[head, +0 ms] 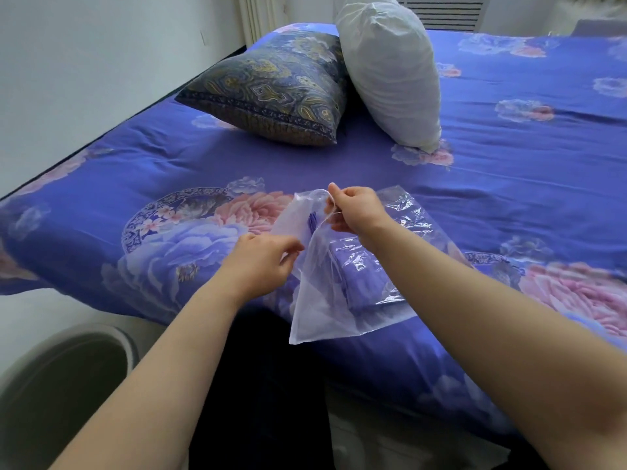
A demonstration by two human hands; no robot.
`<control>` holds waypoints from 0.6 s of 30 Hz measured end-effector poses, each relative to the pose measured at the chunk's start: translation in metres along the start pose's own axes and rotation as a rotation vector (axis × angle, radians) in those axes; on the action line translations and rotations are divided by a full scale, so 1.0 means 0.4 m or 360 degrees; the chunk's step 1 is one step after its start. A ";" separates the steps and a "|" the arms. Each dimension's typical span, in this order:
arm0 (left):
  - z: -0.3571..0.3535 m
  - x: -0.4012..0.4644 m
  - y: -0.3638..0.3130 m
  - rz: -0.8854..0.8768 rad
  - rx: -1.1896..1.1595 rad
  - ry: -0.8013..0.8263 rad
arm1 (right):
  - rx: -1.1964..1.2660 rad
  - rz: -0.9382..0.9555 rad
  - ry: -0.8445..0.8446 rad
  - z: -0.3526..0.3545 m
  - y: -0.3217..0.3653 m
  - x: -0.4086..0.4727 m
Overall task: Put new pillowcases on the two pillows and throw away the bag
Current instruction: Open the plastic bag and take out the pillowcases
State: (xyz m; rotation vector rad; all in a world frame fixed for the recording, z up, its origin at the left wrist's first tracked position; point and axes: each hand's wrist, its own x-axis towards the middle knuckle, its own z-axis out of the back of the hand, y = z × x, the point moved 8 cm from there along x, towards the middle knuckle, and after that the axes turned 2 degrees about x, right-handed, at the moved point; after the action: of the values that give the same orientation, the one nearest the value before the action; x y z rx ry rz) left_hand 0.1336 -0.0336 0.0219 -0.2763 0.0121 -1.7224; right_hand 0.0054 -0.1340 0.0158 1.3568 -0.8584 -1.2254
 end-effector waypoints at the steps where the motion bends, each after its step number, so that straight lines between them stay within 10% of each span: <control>1: 0.006 -0.001 -0.019 -0.0009 -0.0162 0.0009 | 0.0032 -0.0007 0.0017 -0.013 -0.002 -0.001; 8: 0.004 -0.012 -0.045 0.0175 -0.0611 0.0224 | -0.1050 0.1343 -0.0008 -0.068 0.155 -0.149; 12: 0.007 -0.022 -0.034 0.0190 -0.0559 0.0265 | -0.1928 0.1214 0.0472 -0.132 0.095 -0.163; 18: -0.060 -0.069 0.070 0.0520 -0.0489 0.0502 | -0.1669 0.1146 0.0081 0.007 0.127 -0.087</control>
State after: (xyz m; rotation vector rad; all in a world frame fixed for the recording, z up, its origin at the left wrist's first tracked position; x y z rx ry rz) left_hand 0.1603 -0.0153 -0.0110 -0.2117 0.5292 -1.4184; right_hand 0.0024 -0.1102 0.0725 0.1831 -0.4501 -0.8251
